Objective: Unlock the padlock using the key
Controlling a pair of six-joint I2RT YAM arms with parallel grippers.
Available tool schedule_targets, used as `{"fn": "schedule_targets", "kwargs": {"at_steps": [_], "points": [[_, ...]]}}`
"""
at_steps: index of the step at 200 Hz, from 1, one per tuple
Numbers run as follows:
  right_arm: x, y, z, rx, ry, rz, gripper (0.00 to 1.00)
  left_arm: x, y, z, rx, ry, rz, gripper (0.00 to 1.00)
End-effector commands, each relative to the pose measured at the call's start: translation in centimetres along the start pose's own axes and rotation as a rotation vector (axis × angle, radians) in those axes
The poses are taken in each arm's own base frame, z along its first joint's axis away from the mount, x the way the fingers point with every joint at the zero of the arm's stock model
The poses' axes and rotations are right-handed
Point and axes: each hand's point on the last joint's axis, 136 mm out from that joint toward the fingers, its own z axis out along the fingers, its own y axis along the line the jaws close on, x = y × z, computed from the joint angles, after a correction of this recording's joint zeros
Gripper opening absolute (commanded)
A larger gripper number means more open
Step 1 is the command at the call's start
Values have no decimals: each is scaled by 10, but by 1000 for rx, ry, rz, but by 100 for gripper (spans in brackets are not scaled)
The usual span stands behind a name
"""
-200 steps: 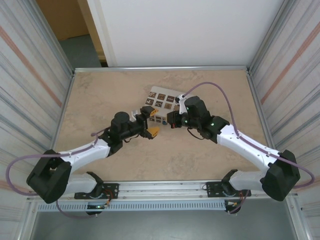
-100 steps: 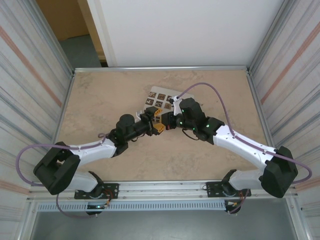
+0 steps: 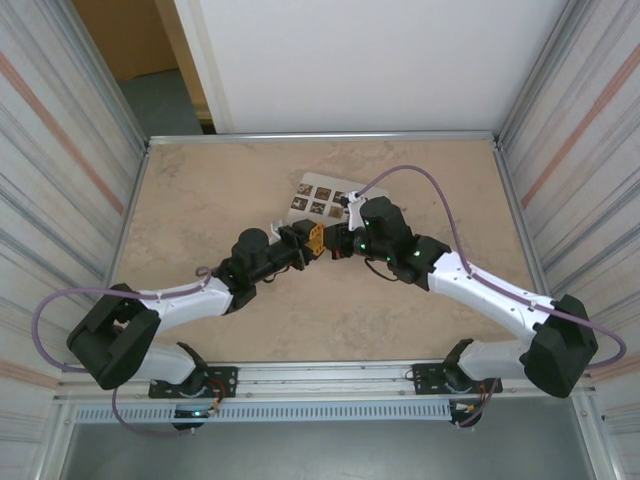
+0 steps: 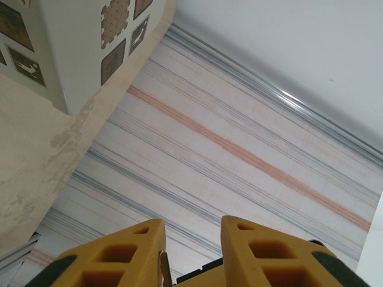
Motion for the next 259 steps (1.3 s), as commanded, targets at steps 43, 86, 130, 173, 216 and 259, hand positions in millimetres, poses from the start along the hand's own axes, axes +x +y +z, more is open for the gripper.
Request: {"fn": "schedule_targets", "kwargs": {"at_steps": [43,86,130,173,216,259], "points": [[-9,5,-13,-4,-51,4,0,0,0,-4,5,-14,7,16],[-12,5,-16,-3,-66,10,0,-1,1,-3,-1,-15,6,13],[-13,5,-18,-1,-70,15,0,-2,2,-3,-4,-18,6,8],[-17,4,-22,-2,-88,27,0,-3,2,-3,-7,-27,40,1],[-23,-2,-37,-39,-112,76,25,-9,-22,-10,7,-92,305,0],[-28,-13,-58,-96,-149,124,57,-9,-62,-28,-22,-191,721,0]]}}
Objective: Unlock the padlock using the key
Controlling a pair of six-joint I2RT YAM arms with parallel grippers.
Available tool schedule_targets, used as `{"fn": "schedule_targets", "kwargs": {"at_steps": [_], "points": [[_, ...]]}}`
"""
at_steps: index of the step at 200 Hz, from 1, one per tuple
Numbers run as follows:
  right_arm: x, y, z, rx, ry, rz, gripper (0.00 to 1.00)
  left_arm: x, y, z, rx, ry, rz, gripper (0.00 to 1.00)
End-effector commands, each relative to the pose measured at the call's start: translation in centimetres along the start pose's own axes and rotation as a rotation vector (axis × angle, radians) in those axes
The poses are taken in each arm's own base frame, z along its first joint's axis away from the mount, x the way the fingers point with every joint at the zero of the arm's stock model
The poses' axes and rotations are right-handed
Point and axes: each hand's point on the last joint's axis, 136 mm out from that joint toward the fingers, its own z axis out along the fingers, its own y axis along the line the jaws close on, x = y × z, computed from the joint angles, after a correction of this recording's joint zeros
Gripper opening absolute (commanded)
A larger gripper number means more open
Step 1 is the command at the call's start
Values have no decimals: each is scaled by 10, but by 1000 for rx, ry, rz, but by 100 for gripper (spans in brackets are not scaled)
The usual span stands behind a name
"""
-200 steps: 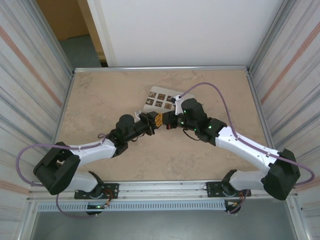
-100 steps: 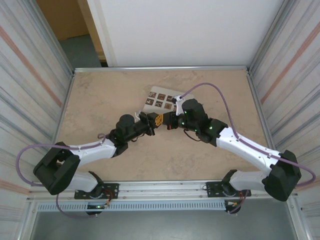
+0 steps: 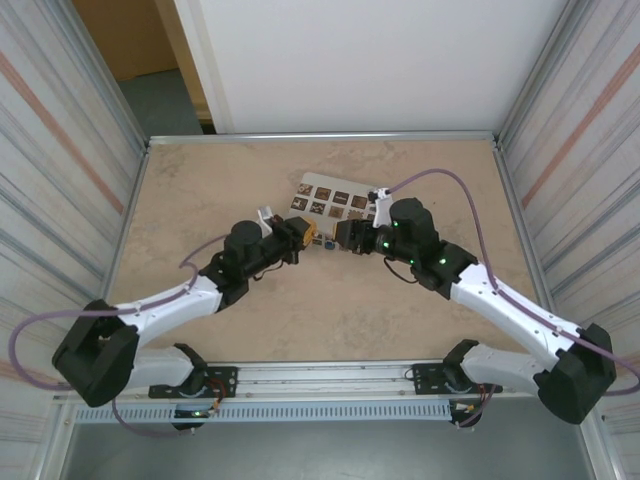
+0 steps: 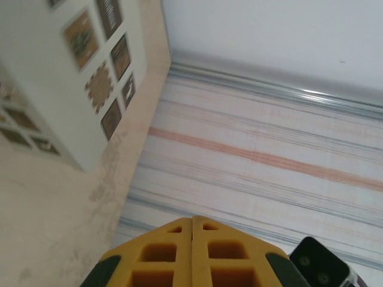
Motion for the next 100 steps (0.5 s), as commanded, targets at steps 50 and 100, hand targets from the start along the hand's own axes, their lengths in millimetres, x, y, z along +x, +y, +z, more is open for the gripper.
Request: {"fn": "schedule_targets", "kwargs": {"at_steps": [50,100], "points": [[-30,18,-40,-270,-138,100,69,-2,-76,-26,101,-97,724,0],[-41,57,-45,-464,-169,76,70,21,-114,-24,271,-67,794,0]]}}
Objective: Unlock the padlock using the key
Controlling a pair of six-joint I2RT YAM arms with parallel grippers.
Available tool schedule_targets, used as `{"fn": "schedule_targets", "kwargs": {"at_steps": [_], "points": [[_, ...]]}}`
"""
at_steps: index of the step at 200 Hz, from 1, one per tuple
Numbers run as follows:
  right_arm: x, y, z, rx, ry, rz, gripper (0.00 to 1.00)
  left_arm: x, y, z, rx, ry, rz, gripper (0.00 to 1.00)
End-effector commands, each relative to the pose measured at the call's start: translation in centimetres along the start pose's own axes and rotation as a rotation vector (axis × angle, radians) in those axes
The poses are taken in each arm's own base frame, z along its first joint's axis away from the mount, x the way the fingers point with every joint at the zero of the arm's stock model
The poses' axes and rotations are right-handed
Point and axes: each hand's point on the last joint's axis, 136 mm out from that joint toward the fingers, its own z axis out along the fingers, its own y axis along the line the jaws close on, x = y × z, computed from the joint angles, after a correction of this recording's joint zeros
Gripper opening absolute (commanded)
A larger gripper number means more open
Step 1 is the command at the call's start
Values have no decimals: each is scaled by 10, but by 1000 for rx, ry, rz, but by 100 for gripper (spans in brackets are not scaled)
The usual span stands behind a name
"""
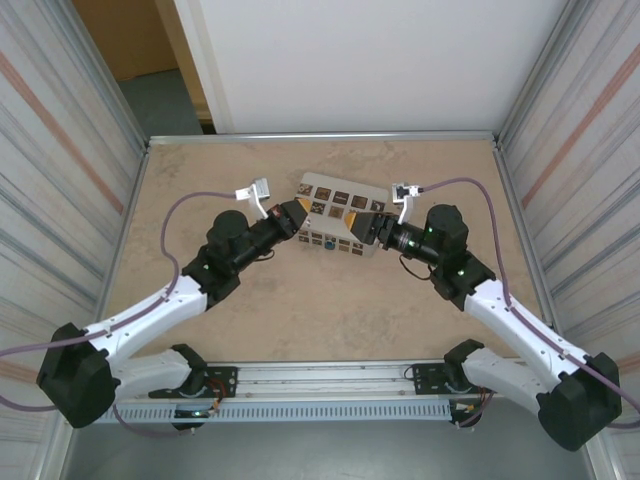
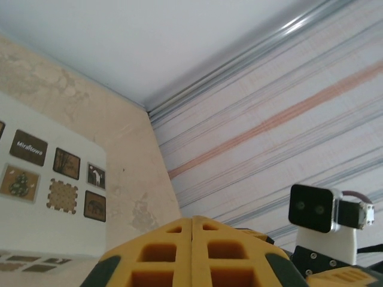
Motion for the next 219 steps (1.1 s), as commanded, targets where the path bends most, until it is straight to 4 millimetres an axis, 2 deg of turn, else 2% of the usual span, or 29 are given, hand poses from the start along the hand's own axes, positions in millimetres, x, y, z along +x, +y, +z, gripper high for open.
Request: {"fn": "schedule_targets", "kwargs": {"at_steps": [1,8,43,118,183,219], "points": [[-7,39,2,-173,-19,-21,70,-14,-39,3,130,-42,98,0],[-2,36,10,-170,2,-18,70,-13,-41,4,135,-41,98,0],[8,42,26,-176,38,-33,67,-12,-44,4,146,-50,80,0],[12,50,47,-215,61,-15,56,-12,-45,3,153,-59,66,0],[15,51,59,-219,78,-2,35,-12,-42,2,149,-63,58,0],[15,51,61,-220,78,2,28,-11,-42,3,150,-61,56,0]]}}
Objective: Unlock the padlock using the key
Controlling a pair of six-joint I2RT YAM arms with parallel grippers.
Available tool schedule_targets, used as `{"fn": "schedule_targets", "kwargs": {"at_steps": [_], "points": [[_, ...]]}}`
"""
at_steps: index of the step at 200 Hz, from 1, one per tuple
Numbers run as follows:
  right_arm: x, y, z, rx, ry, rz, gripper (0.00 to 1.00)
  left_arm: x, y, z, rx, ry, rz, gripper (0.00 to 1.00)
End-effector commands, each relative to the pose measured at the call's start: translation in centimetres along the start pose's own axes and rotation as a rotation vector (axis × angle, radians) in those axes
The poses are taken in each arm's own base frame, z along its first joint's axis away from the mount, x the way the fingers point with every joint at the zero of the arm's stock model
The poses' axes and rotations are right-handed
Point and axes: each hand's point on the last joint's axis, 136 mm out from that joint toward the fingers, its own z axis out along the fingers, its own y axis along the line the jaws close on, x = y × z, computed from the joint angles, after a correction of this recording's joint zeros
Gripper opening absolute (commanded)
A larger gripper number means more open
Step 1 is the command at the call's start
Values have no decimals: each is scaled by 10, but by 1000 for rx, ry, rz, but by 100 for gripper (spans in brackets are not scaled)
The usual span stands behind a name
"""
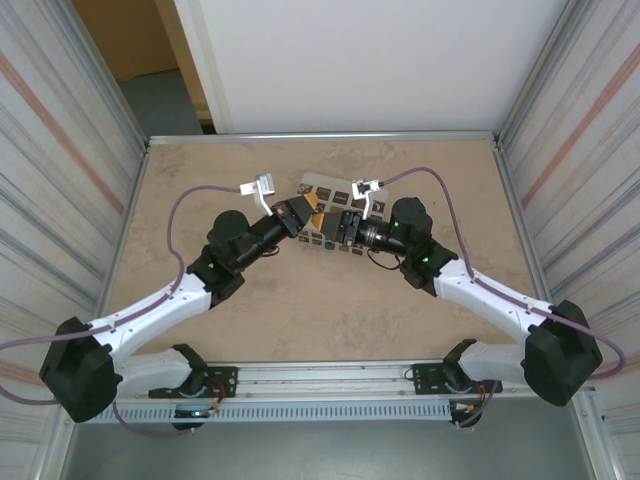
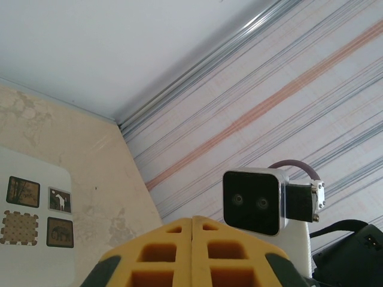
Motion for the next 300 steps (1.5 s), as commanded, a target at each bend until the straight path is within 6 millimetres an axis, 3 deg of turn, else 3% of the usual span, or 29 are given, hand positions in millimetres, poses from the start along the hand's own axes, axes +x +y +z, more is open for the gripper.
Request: {"fn": "schedule_targets", "kwargs": {"at_steps": [1,133,206,231,243,275,300], "points": [[-14,21,2,-61,-27,-30,28,-8,-15,-1,47,-36,5,0],[-18,20,4,-51,-45,-11,22,-5,-11,-1,47,-38,-7,0],[-17,15,0,-16,-42,-19,0,-4,-8,-3,44,-39,-12,0],[-11,8,-4,30,-17,-45,0,-3,-4,-6,28,-42,-5,18],[-9,4,-7,60,-2,-68,0,-4,-2,-8,11,-46,4,32],[7,-19,-20,193,86,-157,0,-13,5,-22,-41,-62,29,59],[19,-41,-33,320,180,-256,0,-19,18,-40,-101,-75,51,72]]}}
